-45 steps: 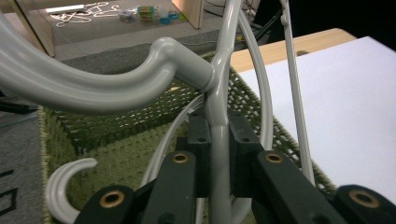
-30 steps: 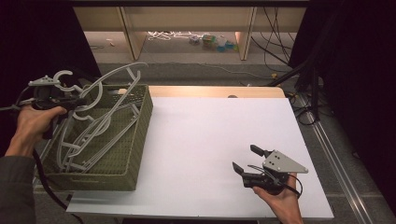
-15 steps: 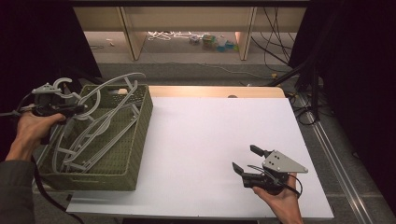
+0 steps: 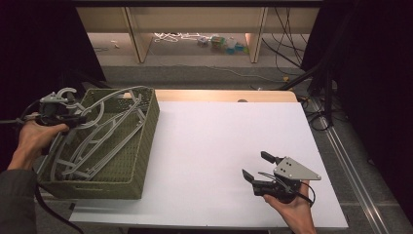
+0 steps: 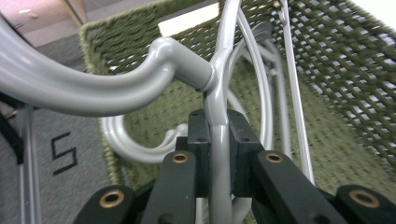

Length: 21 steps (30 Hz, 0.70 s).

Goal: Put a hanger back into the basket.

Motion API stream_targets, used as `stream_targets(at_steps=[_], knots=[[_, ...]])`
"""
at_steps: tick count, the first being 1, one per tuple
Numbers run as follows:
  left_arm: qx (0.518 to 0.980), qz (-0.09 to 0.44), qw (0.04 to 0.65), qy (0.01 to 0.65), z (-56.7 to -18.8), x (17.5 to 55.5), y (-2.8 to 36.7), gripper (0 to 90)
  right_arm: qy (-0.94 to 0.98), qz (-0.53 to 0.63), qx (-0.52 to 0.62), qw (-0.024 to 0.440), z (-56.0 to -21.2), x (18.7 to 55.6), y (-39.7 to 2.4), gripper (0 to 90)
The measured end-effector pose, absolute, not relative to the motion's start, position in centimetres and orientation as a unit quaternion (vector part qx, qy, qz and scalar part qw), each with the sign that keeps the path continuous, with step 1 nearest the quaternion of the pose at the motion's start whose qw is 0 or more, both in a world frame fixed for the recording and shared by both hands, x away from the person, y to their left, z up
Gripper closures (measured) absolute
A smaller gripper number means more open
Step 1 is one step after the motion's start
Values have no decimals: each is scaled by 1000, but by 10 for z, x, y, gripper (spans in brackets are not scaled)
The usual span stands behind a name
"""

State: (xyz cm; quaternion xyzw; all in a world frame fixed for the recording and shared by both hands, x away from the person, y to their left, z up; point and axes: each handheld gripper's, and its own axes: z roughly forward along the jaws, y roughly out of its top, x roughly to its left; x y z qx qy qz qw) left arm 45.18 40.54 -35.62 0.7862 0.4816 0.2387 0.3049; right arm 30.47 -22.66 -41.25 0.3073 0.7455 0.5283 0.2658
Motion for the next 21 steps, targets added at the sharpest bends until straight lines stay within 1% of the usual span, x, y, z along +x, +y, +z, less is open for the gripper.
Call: stream_targets(at_steps=[6, 8, 17, 21], knots=[[789, 234, 307, 479, -360, 454, 402, 817, 743, 530, 306, 270, -412, 305, -227, 188], [798, 228, 299, 470, -362, 456, 399, 817, 744, 530, 307, 268, -412, 305, -227, 188], [804, 223, 281, 474, -378, 465, 388, 815, 747, 527, 313, 256, -411, 304, -228, 189], [811, 220, 267, 471, -388, 467, 385, 813, 748, 527, 310, 259, -411, 304, -229, 189]])
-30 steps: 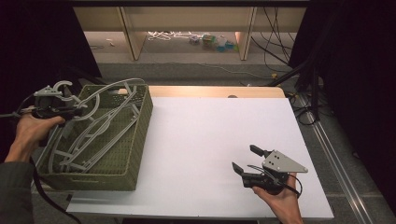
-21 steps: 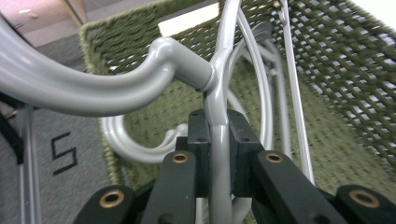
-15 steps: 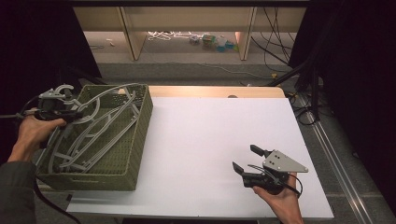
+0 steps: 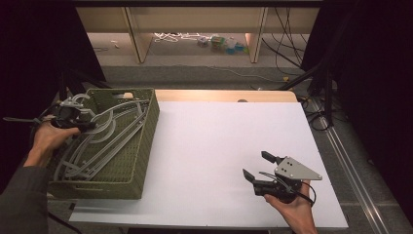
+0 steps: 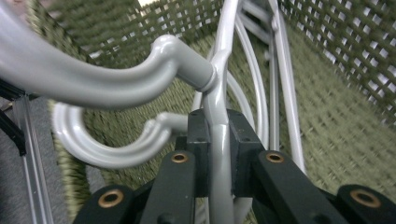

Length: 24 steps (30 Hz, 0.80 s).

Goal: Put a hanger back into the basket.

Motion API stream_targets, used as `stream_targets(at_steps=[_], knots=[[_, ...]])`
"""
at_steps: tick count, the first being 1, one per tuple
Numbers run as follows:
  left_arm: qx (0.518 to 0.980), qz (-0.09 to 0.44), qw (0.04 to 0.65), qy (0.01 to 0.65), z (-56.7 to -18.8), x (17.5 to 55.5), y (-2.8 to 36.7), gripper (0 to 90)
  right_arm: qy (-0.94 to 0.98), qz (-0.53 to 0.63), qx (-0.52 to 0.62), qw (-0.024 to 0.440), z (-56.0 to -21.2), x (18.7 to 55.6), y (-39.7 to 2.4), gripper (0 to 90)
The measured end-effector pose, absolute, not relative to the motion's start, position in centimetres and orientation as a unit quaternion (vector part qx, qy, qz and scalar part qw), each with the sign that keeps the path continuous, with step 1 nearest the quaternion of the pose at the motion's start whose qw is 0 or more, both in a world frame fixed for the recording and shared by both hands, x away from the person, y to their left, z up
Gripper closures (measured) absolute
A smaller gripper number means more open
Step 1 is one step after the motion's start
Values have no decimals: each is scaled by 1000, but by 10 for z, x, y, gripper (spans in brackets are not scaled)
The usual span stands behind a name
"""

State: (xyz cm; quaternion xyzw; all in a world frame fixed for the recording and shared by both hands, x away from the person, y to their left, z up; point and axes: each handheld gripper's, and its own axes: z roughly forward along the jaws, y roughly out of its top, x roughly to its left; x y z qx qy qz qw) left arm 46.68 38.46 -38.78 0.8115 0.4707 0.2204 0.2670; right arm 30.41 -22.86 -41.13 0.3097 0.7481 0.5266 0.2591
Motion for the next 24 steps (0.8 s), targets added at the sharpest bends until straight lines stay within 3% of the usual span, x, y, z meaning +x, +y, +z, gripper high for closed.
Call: stream_targets(at_steps=[14, 21, 24], knots=[[804, 205, 264, 492, -409, 465, 390, 809, 745, 529, 305, 269, -412, 305, -227, 188], [798, 209, 255, 505, -400, 460, 391, 660, 746, 527, 308, 265, -412, 305, -229, 187], [778, 221, 278, 517, -389, 452, 393, 581, 747, 527, 307, 264, -412, 306, -228, 187]])
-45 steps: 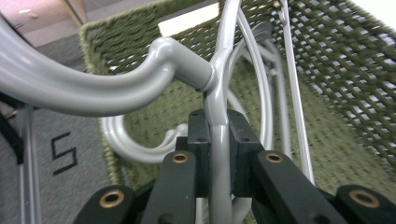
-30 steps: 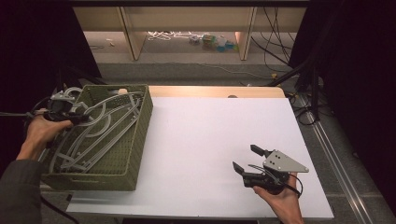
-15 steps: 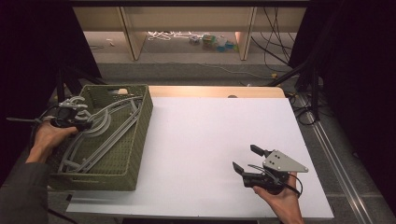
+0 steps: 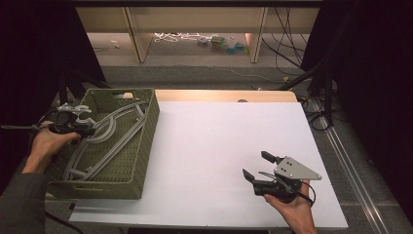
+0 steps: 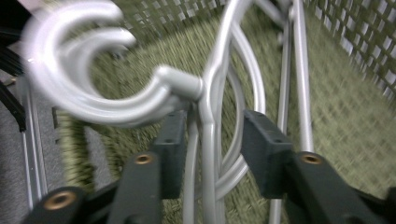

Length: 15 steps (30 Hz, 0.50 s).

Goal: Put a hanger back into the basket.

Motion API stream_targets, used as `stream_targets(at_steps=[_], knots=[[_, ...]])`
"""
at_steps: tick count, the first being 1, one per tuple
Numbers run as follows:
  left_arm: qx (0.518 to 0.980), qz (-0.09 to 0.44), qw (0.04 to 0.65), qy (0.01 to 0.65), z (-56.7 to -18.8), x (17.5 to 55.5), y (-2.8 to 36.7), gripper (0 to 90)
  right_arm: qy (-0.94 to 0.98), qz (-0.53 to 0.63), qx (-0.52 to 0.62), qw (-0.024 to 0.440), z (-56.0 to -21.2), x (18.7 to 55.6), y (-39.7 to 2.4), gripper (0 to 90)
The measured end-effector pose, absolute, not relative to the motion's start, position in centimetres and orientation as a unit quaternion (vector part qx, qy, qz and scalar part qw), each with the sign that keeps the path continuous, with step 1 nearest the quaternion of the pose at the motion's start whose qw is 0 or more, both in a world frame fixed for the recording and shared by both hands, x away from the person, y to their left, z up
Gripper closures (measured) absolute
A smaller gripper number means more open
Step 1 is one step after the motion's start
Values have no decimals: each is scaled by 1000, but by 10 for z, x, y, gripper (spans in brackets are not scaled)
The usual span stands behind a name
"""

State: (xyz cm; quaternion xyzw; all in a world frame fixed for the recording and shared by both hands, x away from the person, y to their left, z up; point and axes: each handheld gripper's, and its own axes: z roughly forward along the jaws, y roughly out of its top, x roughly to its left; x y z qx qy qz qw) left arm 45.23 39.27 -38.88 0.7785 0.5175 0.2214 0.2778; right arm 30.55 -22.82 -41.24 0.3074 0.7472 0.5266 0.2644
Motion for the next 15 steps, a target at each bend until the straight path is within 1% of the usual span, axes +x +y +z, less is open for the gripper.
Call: stream_targets(at_steps=[4, 7, 10, 15], knots=[[759, 245, 301, 523, -372, 437, 392, 503, 747, 527, 308, 265, -412, 305, -228, 186], [743, 269, 325, 520, -360, 423, 388, 469, 745, 528, 308, 266, -412, 306, -228, 184], [719, 276, 366, 523, -350, 412, 382, 431, 745, 528, 310, 265, -412, 306, -228, 183], [697, 302, 403, 510, -335, 391, 366, 367, 744, 528, 309, 269, -412, 306, -228, 181]])
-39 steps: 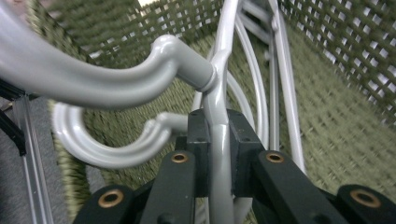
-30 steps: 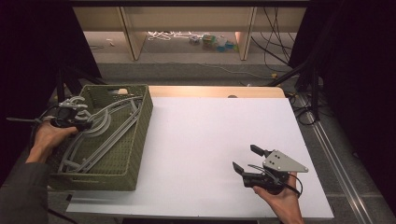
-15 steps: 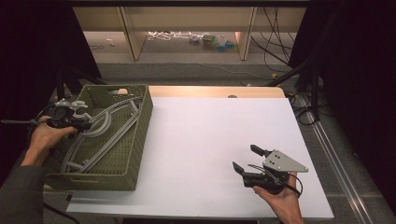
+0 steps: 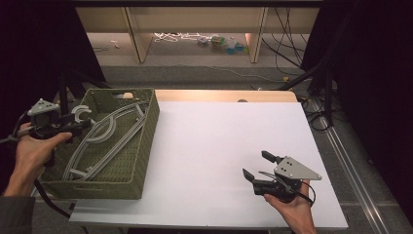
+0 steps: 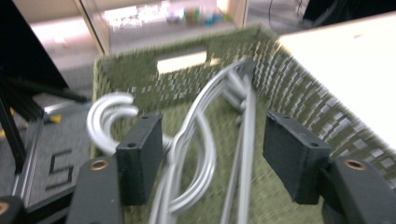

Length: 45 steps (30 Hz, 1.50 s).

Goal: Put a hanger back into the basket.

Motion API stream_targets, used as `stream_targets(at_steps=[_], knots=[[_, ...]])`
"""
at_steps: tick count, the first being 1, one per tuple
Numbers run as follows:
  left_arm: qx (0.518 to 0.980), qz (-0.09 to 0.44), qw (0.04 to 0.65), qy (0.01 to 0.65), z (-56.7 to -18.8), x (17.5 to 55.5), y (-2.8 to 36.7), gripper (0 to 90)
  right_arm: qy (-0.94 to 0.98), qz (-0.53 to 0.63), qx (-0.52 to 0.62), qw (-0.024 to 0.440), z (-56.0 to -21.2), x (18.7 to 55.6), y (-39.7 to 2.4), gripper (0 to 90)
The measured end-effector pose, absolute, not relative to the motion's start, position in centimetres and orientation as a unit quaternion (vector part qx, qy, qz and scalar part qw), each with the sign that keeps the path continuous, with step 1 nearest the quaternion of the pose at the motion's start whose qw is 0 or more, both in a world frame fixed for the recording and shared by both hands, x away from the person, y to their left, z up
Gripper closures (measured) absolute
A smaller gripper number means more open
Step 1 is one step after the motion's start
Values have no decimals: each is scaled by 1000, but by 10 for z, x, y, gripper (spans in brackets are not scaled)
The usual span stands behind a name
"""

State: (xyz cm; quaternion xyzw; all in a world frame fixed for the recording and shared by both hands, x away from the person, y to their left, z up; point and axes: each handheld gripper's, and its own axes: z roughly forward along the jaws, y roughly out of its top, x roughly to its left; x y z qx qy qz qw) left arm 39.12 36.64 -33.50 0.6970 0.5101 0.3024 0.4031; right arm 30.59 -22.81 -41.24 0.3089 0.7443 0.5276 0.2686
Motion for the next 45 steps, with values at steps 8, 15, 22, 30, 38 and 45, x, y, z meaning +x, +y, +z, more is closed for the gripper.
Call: stream_targets(at_steps=[8, 15, 22, 30, 38, 45], knots=[[678, 309, 466, 477, -329, 358, 327, 275, 742, 530, 317, 261, -413, 306, -229, 168], [675, 306, 493, 455, -338, 339, 292, 204, 739, 533, 315, 267, -414, 306, -227, 162], [684, 304, 501, 435, -345, 324, 270, 204, 740, 535, 309, 267, -416, 307, -228, 162], [686, 296, 514, 422, -359, 317, 251, 205, 740, 535, 310, 264, -418, 308, -229, 162], [687, 282, 529, 410, -374, 311, 232, 204, 742, 537, 303, 263, -418, 308, -227, 163], [693, 280, 534, 395, -389, 303, 215, 205, 746, 532, 305, 260, -419, 307, -226, 163]])
